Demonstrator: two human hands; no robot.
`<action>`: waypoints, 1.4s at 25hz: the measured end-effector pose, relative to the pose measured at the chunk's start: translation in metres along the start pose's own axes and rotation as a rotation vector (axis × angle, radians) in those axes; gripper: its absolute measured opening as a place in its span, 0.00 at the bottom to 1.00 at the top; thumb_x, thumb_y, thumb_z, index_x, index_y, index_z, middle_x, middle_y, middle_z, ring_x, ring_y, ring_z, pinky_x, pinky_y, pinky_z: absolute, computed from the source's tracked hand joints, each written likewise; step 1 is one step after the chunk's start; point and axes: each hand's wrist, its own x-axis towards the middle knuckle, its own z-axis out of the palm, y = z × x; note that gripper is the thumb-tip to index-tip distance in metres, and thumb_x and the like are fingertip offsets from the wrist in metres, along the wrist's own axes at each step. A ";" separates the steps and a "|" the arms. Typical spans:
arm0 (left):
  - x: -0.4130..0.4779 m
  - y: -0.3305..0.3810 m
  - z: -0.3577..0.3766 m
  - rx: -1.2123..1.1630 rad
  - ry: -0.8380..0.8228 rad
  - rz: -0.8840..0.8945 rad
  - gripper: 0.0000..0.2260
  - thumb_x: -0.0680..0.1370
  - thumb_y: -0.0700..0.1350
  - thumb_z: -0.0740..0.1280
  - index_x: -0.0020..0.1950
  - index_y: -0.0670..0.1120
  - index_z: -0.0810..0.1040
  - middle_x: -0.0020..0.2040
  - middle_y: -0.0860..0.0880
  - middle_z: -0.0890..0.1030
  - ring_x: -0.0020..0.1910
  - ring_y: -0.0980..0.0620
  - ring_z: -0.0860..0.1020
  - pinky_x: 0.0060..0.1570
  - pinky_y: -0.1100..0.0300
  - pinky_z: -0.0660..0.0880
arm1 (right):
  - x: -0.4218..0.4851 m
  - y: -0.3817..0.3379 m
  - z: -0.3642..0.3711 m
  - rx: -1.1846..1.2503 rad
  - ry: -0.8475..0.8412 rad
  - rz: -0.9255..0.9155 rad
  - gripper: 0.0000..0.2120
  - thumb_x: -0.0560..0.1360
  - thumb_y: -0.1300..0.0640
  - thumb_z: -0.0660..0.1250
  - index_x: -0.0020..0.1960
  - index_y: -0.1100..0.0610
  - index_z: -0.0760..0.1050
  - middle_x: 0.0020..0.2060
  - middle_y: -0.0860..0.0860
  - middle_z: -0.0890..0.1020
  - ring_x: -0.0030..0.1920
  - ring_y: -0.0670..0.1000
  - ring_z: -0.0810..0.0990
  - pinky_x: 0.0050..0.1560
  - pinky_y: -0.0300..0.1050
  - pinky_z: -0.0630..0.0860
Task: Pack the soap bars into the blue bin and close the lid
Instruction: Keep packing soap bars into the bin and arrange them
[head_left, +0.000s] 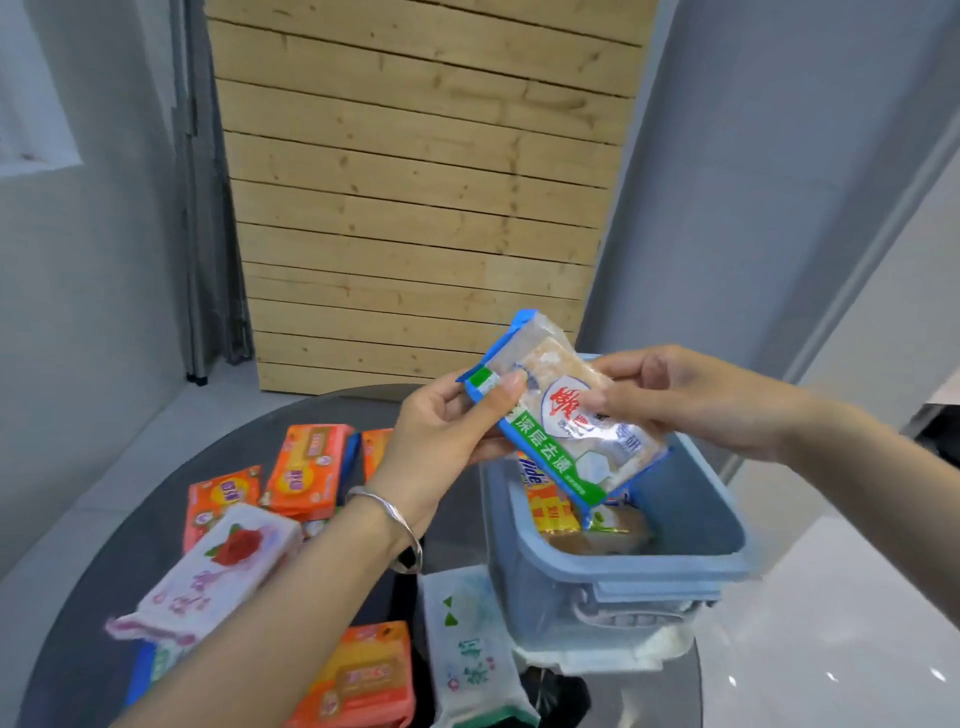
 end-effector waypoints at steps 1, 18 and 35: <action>0.006 -0.004 0.008 0.017 -0.021 0.011 0.22 0.64 0.53 0.71 0.53 0.43 0.80 0.45 0.48 0.86 0.43 0.54 0.84 0.39 0.65 0.79 | -0.003 0.006 -0.011 0.013 0.004 -0.002 0.20 0.69 0.49 0.72 0.58 0.56 0.79 0.53 0.57 0.85 0.51 0.55 0.84 0.51 0.49 0.80; 0.022 -0.071 -0.039 0.221 0.100 0.098 0.17 0.75 0.54 0.55 0.57 0.52 0.78 0.59 0.53 0.81 0.61 0.57 0.76 0.61 0.54 0.71 | 0.022 0.092 0.016 -0.984 -0.220 0.007 0.09 0.69 0.51 0.73 0.46 0.50 0.77 0.41 0.45 0.81 0.38 0.45 0.73 0.34 0.33 0.68; -0.030 -0.014 -0.097 0.522 0.201 0.154 0.13 0.75 0.58 0.60 0.52 0.55 0.80 0.55 0.56 0.82 0.58 0.59 0.78 0.59 0.59 0.71 | 0.011 0.050 0.011 -0.183 0.183 -0.085 0.13 0.66 0.49 0.74 0.42 0.57 0.77 0.39 0.51 0.81 0.40 0.48 0.79 0.42 0.41 0.77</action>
